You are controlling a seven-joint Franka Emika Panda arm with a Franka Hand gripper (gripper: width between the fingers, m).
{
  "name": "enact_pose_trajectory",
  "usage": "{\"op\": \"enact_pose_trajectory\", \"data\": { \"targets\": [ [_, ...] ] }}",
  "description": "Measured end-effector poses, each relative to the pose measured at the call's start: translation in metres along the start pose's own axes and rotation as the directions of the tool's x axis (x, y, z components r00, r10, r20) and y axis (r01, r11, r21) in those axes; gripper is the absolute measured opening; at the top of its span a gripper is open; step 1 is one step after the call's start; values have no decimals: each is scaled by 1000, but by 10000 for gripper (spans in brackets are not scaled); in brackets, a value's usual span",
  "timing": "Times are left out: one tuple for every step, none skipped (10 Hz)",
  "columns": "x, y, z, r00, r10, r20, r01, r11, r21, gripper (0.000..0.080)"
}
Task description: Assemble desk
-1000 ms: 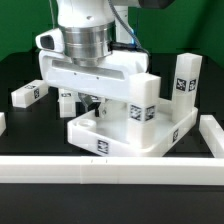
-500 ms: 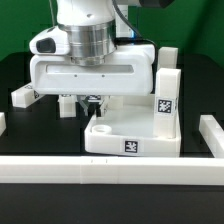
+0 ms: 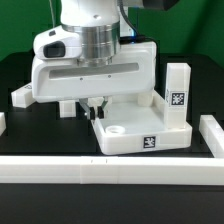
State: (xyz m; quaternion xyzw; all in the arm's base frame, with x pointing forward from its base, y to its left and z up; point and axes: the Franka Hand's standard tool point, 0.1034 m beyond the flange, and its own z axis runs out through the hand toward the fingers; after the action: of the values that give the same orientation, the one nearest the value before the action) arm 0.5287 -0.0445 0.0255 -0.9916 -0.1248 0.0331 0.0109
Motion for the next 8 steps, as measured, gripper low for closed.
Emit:
{"op": "enact_pose_trajectory", "data": {
  "targets": [
    [11,-4,-1,998,-61,-6,61,998,-7,61],
    [19,-5,-1,991,-136,-8,136,991,-12,61],
    [23,-5,-2,973,-229,-11,229,973,-17,61],
    [22,-4,-1,964,-265,-8,265,964,-18,61],
    [21,-2,-1,950,-314,-2,313,949,-23,61],
    [21,-1,-1,923,-384,7,384,923,-29,61],
    [20,1,-1,903,-430,11,430,902,-31,61],
    [21,1,-1,879,-476,19,476,879,-35,61]
  ]
}}
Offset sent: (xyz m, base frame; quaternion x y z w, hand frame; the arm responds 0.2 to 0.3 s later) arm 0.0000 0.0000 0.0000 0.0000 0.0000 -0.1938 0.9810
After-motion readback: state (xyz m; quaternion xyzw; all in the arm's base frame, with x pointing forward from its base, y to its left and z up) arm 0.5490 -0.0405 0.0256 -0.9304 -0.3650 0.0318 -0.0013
